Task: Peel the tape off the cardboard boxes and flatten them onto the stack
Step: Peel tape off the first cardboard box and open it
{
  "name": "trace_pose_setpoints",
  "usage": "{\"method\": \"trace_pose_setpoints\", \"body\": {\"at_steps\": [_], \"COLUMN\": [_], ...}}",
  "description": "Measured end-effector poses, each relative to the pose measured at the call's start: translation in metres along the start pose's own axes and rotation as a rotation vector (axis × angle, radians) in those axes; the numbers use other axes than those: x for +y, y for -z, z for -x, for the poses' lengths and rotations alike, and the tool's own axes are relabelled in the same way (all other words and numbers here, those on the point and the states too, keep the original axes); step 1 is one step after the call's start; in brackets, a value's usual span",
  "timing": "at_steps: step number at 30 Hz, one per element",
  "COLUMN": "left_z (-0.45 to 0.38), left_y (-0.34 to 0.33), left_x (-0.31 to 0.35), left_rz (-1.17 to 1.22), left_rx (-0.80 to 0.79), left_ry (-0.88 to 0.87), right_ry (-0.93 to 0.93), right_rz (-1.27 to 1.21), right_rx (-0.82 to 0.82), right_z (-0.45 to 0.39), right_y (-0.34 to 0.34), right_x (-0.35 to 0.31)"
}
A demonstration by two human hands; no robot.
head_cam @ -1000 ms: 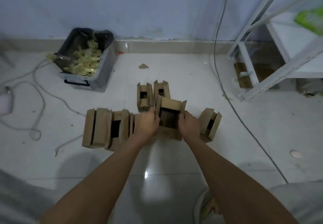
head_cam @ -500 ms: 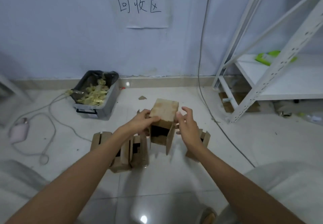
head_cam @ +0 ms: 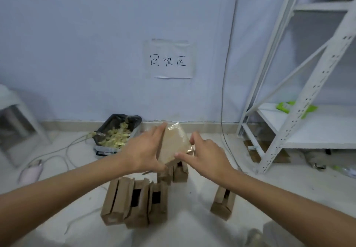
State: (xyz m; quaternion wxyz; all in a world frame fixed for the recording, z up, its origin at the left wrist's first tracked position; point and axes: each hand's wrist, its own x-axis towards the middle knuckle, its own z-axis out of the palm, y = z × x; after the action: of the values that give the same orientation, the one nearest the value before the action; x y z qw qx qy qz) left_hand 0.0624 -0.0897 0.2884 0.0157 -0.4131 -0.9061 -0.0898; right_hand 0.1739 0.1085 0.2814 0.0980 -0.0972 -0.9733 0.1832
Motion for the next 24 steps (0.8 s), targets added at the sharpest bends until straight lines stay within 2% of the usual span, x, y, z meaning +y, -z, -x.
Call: {"method": "trace_pose_setpoints", "body": {"at_steps": [3, 8, 12, 18, 24], "left_z": [0.007, 0.0, -0.01, -0.01, -0.015], "left_y": [0.006, 0.003, -0.005, -0.014, -0.013], "left_x": [-0.016, -0.042, -0.063, -0.068, -0.081], "left_rz": [-0.078, -0.063, -0.056, -0.109, -0.091], "left_rx": [0.007, -0.048, -0.101, -0.152, -0.142], "left_ry": [-0.056, -0.031, -0.001, 0.022, 0.074], "right_ry": [0.155, 0.311, 0.366, 0.408, 0.382], "right_rz": [0.215, 0.177, 0.083, 0.209, 0.178], "right_rx": [-0.02, -0.114, -0.193, -0.253, -0.215], "right_z": [-0.012, -0.051, -0.076, -0.089, -0.106], "right_y": [0.008, -0.013, -0.033, -0.045, -0.048], "right_x": [0.0, 0.006, 0.013, 0.009, 0.0]}}
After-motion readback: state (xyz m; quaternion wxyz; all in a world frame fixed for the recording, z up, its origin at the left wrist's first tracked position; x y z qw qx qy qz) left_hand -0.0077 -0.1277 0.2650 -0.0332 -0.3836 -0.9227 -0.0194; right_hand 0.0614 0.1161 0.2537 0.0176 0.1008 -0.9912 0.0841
